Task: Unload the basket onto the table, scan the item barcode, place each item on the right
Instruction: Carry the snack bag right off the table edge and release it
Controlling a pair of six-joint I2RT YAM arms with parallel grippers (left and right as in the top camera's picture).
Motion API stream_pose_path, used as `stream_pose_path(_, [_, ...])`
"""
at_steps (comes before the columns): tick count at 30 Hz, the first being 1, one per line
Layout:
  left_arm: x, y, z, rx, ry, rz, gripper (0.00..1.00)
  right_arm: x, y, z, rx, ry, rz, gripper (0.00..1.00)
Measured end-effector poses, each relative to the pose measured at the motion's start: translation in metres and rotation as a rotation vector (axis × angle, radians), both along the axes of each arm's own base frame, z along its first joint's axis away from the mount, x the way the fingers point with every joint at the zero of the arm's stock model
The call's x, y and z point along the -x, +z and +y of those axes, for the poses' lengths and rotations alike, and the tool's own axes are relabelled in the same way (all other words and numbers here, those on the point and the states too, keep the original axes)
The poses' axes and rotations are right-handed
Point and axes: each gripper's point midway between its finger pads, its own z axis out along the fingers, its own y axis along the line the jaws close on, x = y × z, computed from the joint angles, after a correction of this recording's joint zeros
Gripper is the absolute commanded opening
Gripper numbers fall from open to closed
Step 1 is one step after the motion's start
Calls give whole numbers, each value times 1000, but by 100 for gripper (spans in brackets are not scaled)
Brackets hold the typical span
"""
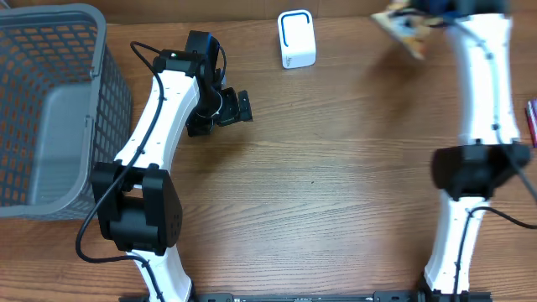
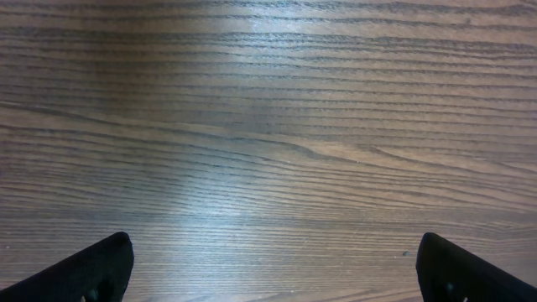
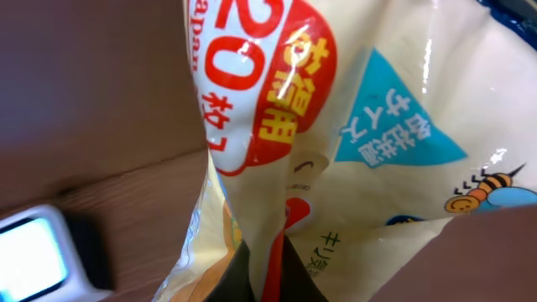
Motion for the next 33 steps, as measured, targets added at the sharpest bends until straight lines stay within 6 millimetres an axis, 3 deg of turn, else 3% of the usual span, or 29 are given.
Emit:
stream_pose_path(5, [0,0,0,0,0,0,100,53,-26,-117,-80,-301,140,4])
stream_pose_path(7, [0,0,0,0,0,0,100,71,-30,-151,-102,-389,163,4])
stream_pose_path(14, [0,0,0,0,0,0,100,135,-52,-250,-170,-651,223,4])
stream_pose_path(19, [0,0,0,0,0,0,100,190,-87,-314,-229,-839,277,4])
stream_pose_path(23, [0,0,0,0,0,0,100,219,-109,-350,-250,-933,279,10])
stream_pose_path(26, [0,0,0,0,0,0,100,229,-115,-366,-246,-954,269,36])
stream_pose_path(27, [0,0,0,0,0,0,100,230,-114,-370,-242,-951,261,52])
stream_pose_path(29, [0,0,0,0,0,0,100,227,-113,-371,-248,-934,247,72])
stream_pose_path(33, [0,0,0,0,1,0,100,219,-116,-360,-296,-873,249,77])
